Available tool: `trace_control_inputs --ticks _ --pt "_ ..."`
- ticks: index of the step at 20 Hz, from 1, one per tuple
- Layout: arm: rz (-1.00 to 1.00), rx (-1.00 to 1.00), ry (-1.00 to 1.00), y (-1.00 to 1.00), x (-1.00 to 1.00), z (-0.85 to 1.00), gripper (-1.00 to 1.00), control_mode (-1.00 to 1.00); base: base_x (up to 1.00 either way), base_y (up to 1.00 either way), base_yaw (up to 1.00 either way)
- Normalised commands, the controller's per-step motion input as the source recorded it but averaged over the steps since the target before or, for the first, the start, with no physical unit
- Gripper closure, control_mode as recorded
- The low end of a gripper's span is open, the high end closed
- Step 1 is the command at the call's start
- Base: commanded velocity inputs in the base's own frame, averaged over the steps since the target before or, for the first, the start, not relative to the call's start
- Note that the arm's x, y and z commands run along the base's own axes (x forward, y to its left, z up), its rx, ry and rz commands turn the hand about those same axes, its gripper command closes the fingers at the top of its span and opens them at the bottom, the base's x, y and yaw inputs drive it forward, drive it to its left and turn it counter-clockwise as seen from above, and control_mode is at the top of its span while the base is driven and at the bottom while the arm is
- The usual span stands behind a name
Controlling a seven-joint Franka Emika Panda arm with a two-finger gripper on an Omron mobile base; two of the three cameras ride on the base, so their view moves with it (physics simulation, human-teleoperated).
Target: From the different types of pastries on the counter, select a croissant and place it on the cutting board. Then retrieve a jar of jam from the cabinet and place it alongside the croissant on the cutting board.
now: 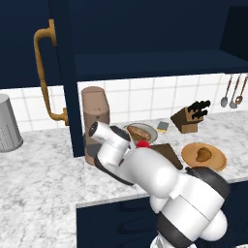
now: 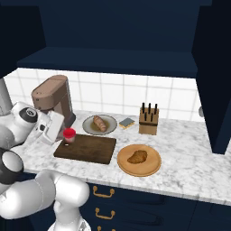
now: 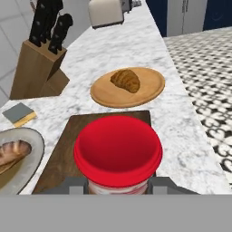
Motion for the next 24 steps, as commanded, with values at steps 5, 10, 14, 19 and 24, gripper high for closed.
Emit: trace_control_inputs --ticks 5,10,14,19,24 --pt "0.00 0.01 0.09 0.01 0.00 -0.20 1.00 -1.00 0.00 0.00 0.00" --pt "0.00 0.01 0.07 0.00 0.00 -0.19 1.00 -1.00 0.00 0.00 0.00" --pt "0.00 0.01 0.04 0.00 0.00 -0.24 1.00 -1.00 0.00 0.00 0.00" --pt "0.00 0.00 0.00 0.06 0.29 -0.38 1.00 -1.00 0.00 0.00 0.00" --pt "0.00 0.00 0.00 0.11 0.36 -0.30 1.00 -1.00 0.00 0.00 0.00"
